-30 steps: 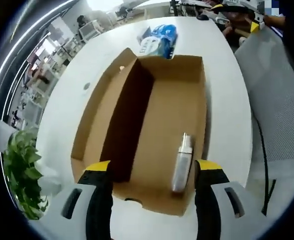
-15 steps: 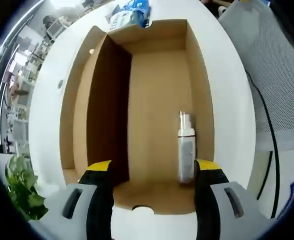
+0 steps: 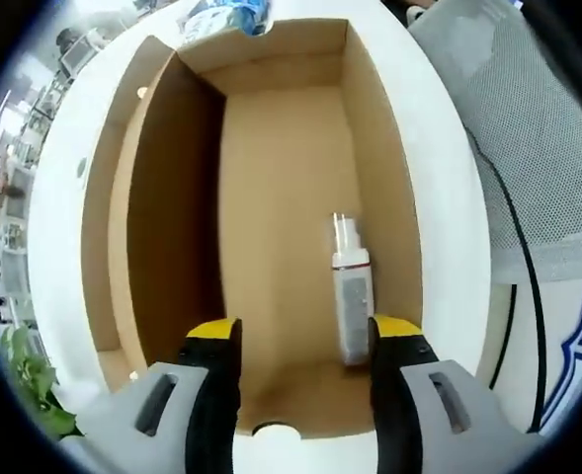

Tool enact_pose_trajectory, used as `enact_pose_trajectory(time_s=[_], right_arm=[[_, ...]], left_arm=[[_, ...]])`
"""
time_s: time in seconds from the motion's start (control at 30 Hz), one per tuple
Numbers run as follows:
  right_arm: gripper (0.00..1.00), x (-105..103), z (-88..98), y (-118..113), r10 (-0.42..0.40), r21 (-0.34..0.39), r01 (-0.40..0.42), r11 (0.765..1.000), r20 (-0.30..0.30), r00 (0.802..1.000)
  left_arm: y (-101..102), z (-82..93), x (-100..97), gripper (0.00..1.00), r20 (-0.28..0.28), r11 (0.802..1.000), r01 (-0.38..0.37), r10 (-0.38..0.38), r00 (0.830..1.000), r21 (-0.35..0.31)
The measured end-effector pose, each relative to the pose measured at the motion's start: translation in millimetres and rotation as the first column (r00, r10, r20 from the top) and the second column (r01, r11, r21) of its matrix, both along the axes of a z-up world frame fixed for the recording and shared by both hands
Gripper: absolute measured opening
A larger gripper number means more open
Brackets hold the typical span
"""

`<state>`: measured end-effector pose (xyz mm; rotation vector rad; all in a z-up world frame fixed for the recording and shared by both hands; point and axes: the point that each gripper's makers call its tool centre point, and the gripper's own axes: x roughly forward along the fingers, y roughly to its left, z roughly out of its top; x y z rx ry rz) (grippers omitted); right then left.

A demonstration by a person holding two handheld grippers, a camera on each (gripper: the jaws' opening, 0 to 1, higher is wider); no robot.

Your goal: Operate the shoe box by opening the lid, removing the specified soft item, and placing it in the target area until the item is outside and the box remains undamaged.

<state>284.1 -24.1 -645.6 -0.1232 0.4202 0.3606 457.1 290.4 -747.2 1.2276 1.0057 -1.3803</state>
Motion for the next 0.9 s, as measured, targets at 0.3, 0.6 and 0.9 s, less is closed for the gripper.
enact_pose_trajectory(time_s=[0.3, 0.6, 0.9], right_arm=[[0.92, 1, -1.7, -3, -0.018, 0.007, 0.018, 1.000, -0.012, 1.000], [0.90, 1, -3.5, -4, -0.026, 0.010, 0.026, 1.000, -0.019, 0.999], [0.90, 1, -3.2, -4, -0.031, 0.012, 0.032, 0.999, -0.018, 0.999]], left_arm=[[0, -17.0, -9.3, 0.43, -0.067, 0.999, -0.040, 0.038, 0.997, -0.026], [-3, -14.1, -2.1, 0.44, -0.060, 0.994, -0.089, 0.085, 0.995, -0.065], [-5, -7.8, 8.8, 0.43, -0.018, 0.994, -0.079, 0.078, 0.997, -0.076]])
